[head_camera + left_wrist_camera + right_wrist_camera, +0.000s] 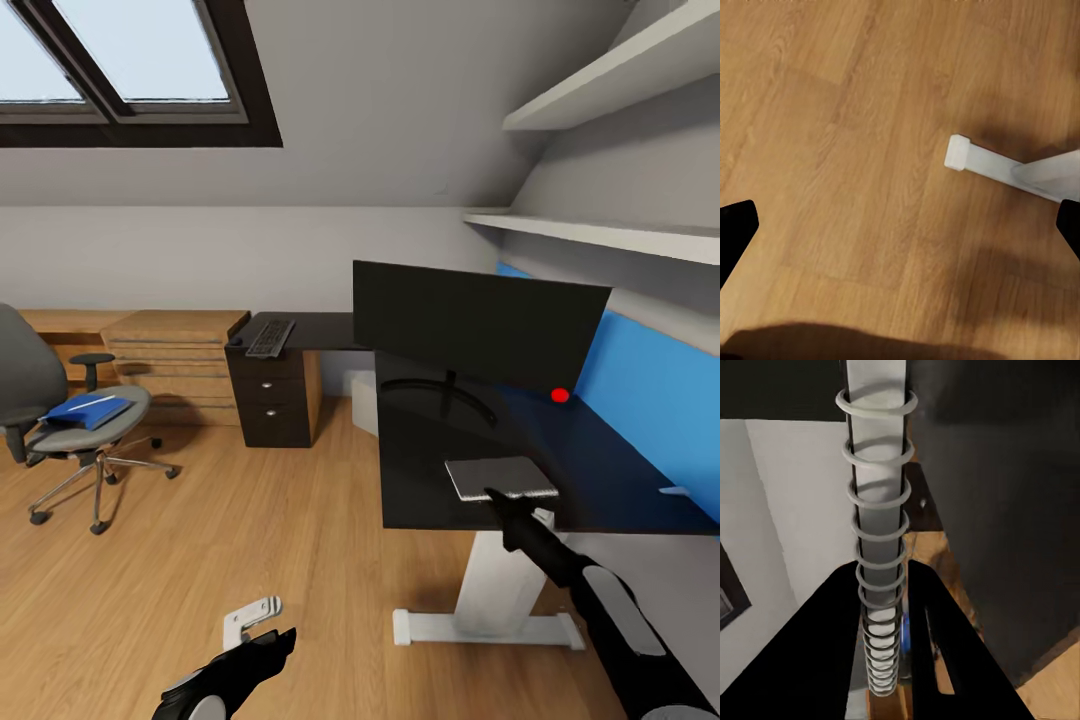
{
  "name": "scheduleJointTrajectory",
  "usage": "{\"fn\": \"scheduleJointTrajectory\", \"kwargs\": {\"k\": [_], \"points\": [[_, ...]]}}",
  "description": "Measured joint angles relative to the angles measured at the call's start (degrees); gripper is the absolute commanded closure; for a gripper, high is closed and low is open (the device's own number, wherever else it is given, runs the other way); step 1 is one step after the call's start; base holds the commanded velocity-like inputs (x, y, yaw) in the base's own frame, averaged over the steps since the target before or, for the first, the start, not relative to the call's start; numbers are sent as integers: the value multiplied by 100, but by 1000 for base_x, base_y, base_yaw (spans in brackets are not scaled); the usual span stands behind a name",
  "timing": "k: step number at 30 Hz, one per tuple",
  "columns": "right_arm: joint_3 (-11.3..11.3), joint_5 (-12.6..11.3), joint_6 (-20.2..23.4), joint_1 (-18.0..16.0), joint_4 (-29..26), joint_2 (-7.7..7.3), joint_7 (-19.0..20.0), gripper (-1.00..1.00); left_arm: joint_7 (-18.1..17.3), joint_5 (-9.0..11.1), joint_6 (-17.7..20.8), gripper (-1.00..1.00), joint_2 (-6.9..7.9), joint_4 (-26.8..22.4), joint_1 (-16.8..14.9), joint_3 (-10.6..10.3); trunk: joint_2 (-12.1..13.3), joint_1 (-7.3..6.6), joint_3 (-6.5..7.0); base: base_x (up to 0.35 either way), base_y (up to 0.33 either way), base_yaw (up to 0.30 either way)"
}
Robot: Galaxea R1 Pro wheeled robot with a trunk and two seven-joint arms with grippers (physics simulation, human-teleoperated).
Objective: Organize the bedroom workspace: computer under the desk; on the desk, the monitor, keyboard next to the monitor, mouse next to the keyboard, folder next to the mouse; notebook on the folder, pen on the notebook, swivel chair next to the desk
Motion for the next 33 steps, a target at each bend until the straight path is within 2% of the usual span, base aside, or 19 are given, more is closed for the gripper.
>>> {"fn": "scheduleJointTrajectory", "kwargs": {"k": [3,6,11,14,18,20,24,26,33], "points": [[181,36,15,6,-193,10,56,100,0,-5,2,-100,15,0,0,5,0,0,-1,0,0,0],[500,26,15,12,-354,16,103,100,0,-16,3,-100,106,1,0,6,0,0,-1,0,0,0],[579,30,12,16,-377,33,93,100,0,-30,-1,-100,142,-5,1,12,0,0,-1,0,0,40],[637,51,9,16,-369,65,4,100,0,-30,-6,-100,180,-9,2,11,0,0,-1,0,0,220],[929,138,2,14,-376,220,-337,100,6,-43,-22,-100,195,-11,2,0,0,0,-1,0,8,268],[1030,208,-3,15,-377,259,-486,100,4,-146,-28,-100,194,-14,2,-4,1,0,-1,0,134,277],[1094,278,-5,16,-378,307,-569,100,-3,-465,-41,-100,193,-13,2,-69,1,0,-1,0,250,279],[1111,331,-6,16,-381,319,-585,100,-5,-551,-45,-100,189,-12,2,-101,1,0,-1,0,301,280],[1094,440,45,16,-389,322,-585,100,-7,-638,-58,-100,178,-11,1,-149,1,0,-1,0,322,164]]}}
